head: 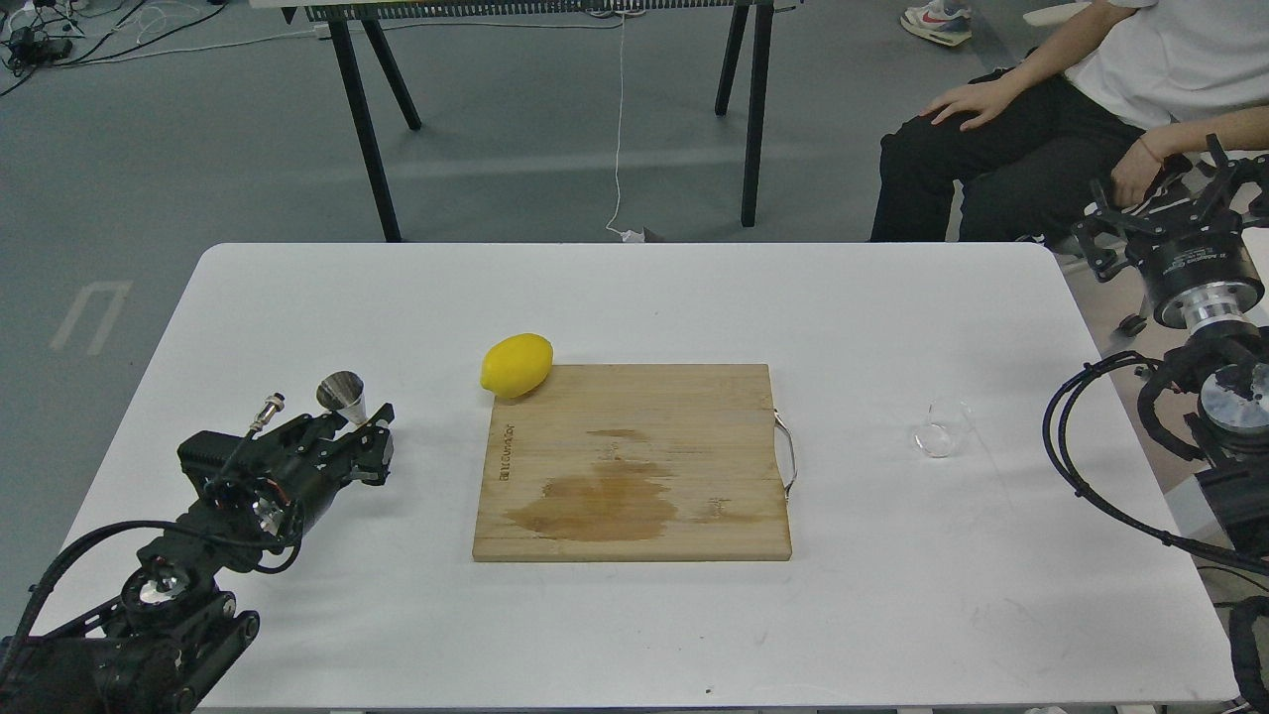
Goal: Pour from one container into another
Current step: 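Grasp the steel jigger with the left gripper and lift it, then carry the jigger over the cutting board and lower it down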
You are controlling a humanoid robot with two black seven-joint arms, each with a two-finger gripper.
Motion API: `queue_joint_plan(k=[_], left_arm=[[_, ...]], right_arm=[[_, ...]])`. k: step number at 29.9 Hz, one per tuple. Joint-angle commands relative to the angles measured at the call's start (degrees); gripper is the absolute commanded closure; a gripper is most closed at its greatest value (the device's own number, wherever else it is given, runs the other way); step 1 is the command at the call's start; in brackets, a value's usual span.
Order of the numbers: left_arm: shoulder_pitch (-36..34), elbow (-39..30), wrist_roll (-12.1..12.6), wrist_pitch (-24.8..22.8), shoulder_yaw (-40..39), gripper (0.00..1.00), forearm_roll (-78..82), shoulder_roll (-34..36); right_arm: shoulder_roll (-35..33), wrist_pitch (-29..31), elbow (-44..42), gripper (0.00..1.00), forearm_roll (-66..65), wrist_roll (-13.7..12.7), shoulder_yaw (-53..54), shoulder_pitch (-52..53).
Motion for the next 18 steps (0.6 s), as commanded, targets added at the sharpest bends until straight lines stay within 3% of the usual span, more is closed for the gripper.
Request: queue_joint_plan(k=[1, 8, 14, 18], left_arm=[[-0.11, 0.00, 0.10, 0.26, -0.16, 0.94, 0.00, 0.02], [-1.96, -4.90, -0.08, 5.00, -0.42, 0.94, 0.00, 5.19], [-5.91, -17.12, 0.10, 3.16, -0.25, 0.94, 0.00, 9.43], [-10.65, -18.28, 0.10, 1.67, 0.62, 0.94, 0.00, 8.81]], right_arm=[[-0.02, 0.00, 0.08, 0.00, 0.00, 0.00, 0.00, -0.01], [-0.72, 0.00, 0.08, 0.00, 0.00, 0.00, 0.17, 0.08], [-1.60, 0.00, 0.08, 0.00, 0.08, 0.00, 0.26, -0.10], [-1.78, 0.00, 0.16, 0.00, 0.17, 0.09, 0.61, -1.06]])
